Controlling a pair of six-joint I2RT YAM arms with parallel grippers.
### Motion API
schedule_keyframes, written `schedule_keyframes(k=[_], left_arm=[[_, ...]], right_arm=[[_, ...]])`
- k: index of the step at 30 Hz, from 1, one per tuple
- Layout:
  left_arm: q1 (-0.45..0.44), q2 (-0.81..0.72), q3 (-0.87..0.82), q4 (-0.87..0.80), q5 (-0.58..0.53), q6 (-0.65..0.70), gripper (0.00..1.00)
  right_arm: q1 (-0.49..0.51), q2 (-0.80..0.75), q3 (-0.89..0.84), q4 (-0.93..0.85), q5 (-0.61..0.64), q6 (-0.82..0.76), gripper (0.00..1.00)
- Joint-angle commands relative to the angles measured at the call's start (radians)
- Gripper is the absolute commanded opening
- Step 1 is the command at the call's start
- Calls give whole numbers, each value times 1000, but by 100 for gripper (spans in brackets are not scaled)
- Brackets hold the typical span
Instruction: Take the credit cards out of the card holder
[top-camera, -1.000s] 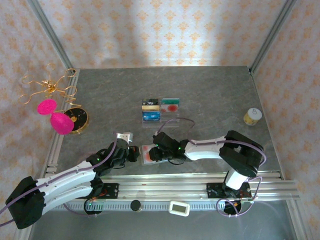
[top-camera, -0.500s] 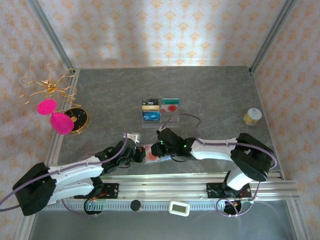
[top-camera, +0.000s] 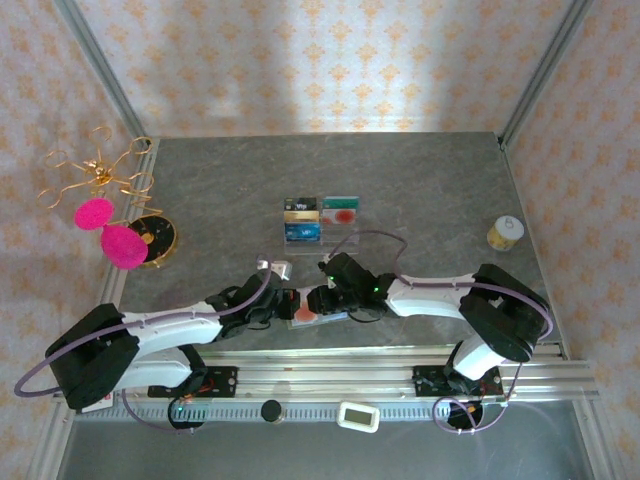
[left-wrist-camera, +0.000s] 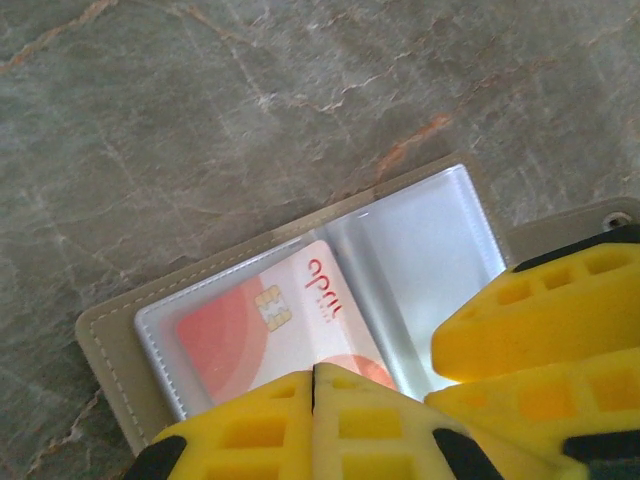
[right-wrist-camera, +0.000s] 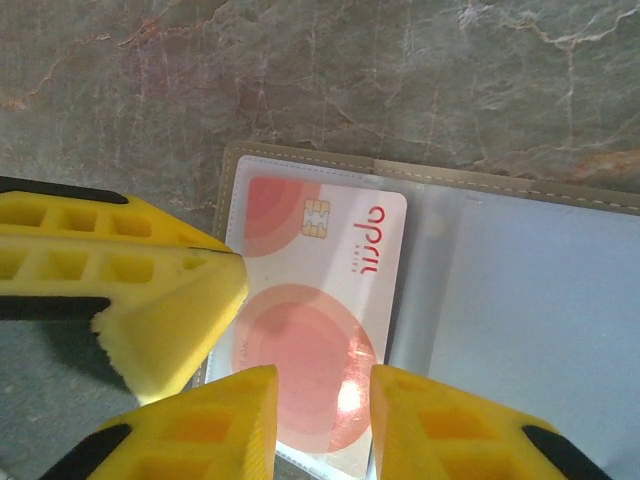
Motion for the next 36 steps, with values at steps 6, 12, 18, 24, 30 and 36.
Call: schedule_keyframes(k=[6, 12, 18, 24, 30, 36], left_arm=[[-3, 3, -25, -29, -52, 4, 0], [2, -21, -59, -44, -74, -2, 0], [16, 10, -84, -44, -80, -1, 0], [23, 8, -103, -34, -67, 5, 0], [24, 15, -92, -47, -57, 18, 0], [23, -13, -101, -55, -66, 17, 0]], right_arm=[[-12, 8, -2, 30, -22, -19, 28], [-22, 41, 10, 36, -34, -22, 28], [-33, 74, 12, 52, -40, -20, 29], [-35, 94, 20, 73, -78, -19, 29], [-35, 117, 24, 80, -95, 2, 28], [-43, 72, 20, 48, -69, 19, 28]])
